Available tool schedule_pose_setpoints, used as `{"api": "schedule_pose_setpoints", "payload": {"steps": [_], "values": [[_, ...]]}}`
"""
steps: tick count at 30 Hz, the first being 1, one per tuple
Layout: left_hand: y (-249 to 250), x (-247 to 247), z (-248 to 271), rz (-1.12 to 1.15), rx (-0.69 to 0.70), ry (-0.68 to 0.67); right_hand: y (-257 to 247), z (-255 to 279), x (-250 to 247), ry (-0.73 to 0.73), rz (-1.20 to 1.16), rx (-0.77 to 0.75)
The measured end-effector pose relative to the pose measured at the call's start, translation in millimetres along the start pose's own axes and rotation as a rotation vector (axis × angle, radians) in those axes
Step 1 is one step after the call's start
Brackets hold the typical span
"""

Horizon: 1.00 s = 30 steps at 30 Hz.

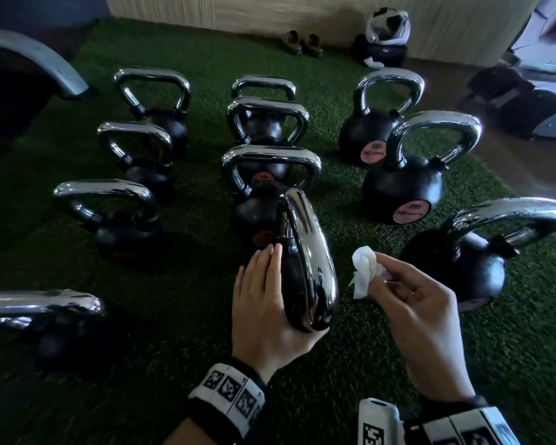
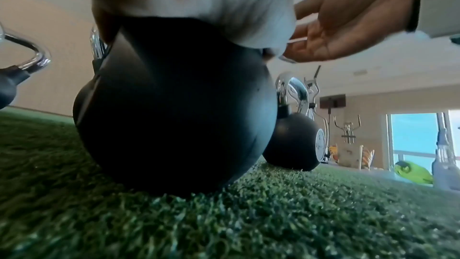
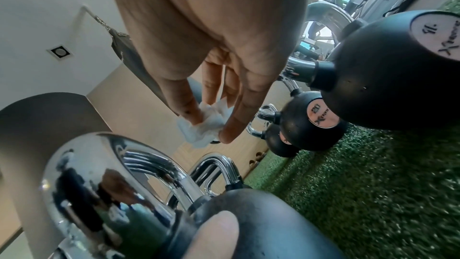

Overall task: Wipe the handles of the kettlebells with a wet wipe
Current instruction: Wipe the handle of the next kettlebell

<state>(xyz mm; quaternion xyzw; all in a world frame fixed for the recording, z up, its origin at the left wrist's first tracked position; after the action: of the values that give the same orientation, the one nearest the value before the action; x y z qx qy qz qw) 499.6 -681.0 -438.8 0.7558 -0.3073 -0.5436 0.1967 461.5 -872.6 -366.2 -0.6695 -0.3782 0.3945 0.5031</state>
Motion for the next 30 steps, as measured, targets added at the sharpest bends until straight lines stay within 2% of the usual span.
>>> {"api": "schedule_pose_setpoints", "payload": {"steps": [7, 10, 12, 16, 18, 19, 20, 22, 25, 30], "values": [[-13, -2, -9, 0.058, 0.149, 0.026, 15, -10, -1, -0.021, 0.046, 0.028], [-22, -18, -24, 0.216, 0.282, -0.018, 20, -20, 2, 0.005, 0.065, 0.011], [-24, -29, -34, 0.343, 0.308, -0.132, 20, -30, 10, 0.038, 0.107, -0.009], [-44, -33, -42, 0.362, 0.255, -0.529, 19, -55, 41, 0.041, 0.187, -0.049], [-60, -34, -45, 0.464, 0.196, -0.673, 20, -63, 58, 0.015, 0.267, -0.042], [-65, -32, -48, 0.542, 0.127, -0.693, 22, -65, 67, 0.000, 0.305, -0.034], [-65, -31, -51, 0.623, 0.038, -0.669, 23, -65, 74, -0.014, 0.329, -0.027], [-53, -26, -56, 0.710, -0.081, -0.536, 27, -61, 86, -0.023, 0.361, -0.033], [-31, -22, -55, 0.512, -0.026, -0.287, 26, -59, 92, -0.005, 0.370, -0.045], [-32, -20, -55, 0.481, -0.014, -0.188, 5, -63, 94, 0.058, 0.259, -0.127]]}}
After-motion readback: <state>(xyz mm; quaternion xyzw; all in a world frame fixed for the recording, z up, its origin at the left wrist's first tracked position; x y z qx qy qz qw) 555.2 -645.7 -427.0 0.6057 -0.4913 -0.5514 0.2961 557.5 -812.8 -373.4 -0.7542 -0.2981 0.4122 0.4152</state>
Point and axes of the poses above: each hand's wrist, its own z-axis away from the middle knuckle, its own x-axis out of the palm, y = z × x, the point moved 4 cm from there along -z, towards the middle knuckle, and after that the axes turned 4 degrees about -x, right-handed, at the moved point
